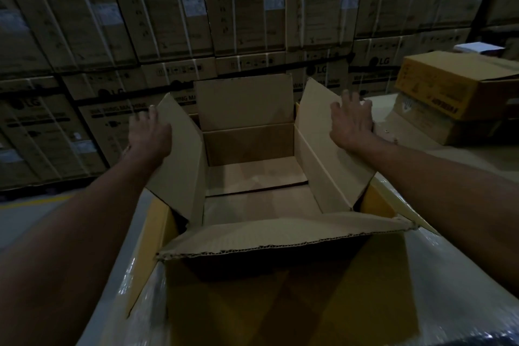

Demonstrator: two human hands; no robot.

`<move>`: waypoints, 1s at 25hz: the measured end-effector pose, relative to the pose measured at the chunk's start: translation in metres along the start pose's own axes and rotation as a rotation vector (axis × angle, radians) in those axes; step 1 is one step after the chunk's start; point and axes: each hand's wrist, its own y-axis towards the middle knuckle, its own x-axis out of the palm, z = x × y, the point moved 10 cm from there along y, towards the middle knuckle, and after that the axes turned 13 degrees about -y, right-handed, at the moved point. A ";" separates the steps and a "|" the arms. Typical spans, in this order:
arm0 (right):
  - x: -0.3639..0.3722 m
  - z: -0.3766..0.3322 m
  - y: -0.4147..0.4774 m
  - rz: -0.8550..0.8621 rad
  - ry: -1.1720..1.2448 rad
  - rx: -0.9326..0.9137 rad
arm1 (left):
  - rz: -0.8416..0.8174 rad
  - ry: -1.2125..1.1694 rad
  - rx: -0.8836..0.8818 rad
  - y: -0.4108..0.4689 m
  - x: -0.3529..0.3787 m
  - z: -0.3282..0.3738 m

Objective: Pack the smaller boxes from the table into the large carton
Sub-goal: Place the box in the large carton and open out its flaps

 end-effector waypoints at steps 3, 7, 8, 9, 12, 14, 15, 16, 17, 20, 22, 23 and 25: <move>-0.021 -0.033 -0.010 0.209 -0.117 -0.245 | 0.091 0.077 0.125 -0.005 -0.016 0.030; -0.043 -0.071 -0.033 0.226 0.084 -0.412 | 0.042 -0.004 0.209 -0.010 -0.023 0.067; -0.046 -0.079 -0.039 0.196 0.141 -0.438 | 0.030 -0.016 0.219 -0.013 -0.023 0.073; -0.048 -0.085 -0.044 0.172 0.166 -0.464 | 0.021 -0.030 0.229 -0.017 -0.021 0.078; -0.055 -0.095 -0.055 0.133 0.166 -0.500 | 0.010 -0.019 0.266 -0.028 -0.015 0.088; -0.058 -0.101 -0.058 0.108 0.166 -0.501 | 0.009 -0.021 0.291 -0.036 -0.015 0.093; -0.057 -0.104 -0.058 0.082 0.161 -0.499 | 0.010 -0.049 0.303 -0.040 -0.016 0.095; -0.056 -0.106 -0.059 0.061 0.155 -0.495 | 0.008 -0.087 0.312 -0.044 -0.019 0.097; -0.057 -0.107 -0.060 0.049 0.140 -0.487 | 0.005 -0.126 0.321 -0.048 -0.021 0.100; -0.057 -0.106 -0.061 0.029 0.055 -0.446 | 0.002 -0.229 0.344 -0.058 -0.031 0.106; -0.052 -0.100 -0.060 0.011 -0.026 -0.404 | -0.024 -0.268 0.351 -0.064 -0.032 0.109; -0.049 -0.094 -0.059 -0.002 -0.076 -0.369 | -0.041 -0.279 0.355 -0.067 -0.031 0.111; -0.041 -0.078 -0.056 -0.035 -0.182 -0.295 | -0.074 -0.303 0.369 -0.073 -0.031 0.120</move>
